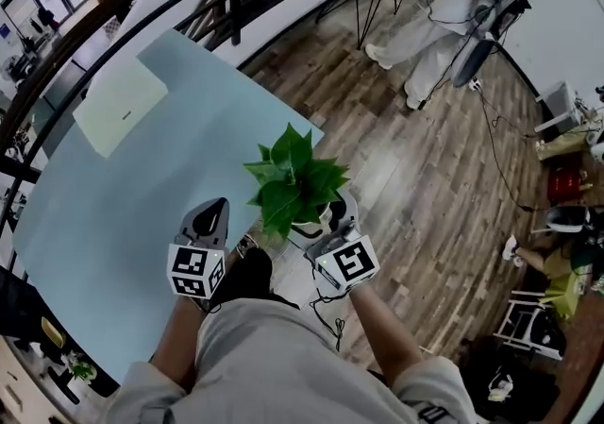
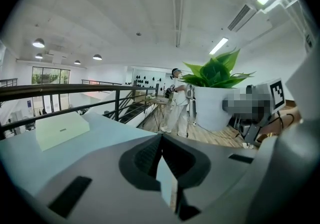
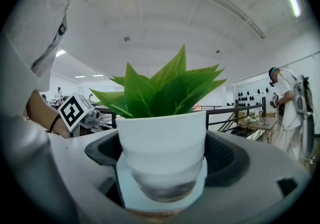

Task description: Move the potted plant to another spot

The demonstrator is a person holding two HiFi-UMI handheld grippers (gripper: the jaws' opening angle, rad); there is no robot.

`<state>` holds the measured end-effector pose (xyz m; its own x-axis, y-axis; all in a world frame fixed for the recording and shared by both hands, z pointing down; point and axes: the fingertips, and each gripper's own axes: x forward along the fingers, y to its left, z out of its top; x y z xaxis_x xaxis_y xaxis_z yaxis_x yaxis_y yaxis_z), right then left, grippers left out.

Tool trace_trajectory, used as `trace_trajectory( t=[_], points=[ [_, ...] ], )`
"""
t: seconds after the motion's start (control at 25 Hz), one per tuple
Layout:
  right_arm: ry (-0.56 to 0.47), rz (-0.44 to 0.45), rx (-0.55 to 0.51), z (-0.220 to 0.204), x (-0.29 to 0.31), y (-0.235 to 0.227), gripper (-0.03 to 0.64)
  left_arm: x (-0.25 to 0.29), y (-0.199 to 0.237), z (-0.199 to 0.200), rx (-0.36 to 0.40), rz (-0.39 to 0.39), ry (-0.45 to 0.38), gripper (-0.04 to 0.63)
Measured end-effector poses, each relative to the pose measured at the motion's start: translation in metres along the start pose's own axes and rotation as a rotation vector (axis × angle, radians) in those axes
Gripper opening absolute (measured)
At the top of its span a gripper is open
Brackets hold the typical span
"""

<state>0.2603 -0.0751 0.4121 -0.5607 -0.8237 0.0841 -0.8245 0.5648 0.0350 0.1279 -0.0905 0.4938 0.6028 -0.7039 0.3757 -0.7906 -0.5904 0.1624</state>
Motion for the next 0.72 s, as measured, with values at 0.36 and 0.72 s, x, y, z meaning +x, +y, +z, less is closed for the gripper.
trace_trajectory(
  t=[0.36, 0.72],
  points=[
    [0.055, 0.028, 0.010, 0.007, 0.068, -0.074, 0.500, 0.072, 0.042, 0.047, -0.057, -0.001, 0.005, 0.012],
    [0.101, 0.193, 0.019, -0.003, 0.117, -0.095, 0.500, 0.087, 0.063, 0.048, -0.133, 0.120, 0.002, 0.012]
  ],
)
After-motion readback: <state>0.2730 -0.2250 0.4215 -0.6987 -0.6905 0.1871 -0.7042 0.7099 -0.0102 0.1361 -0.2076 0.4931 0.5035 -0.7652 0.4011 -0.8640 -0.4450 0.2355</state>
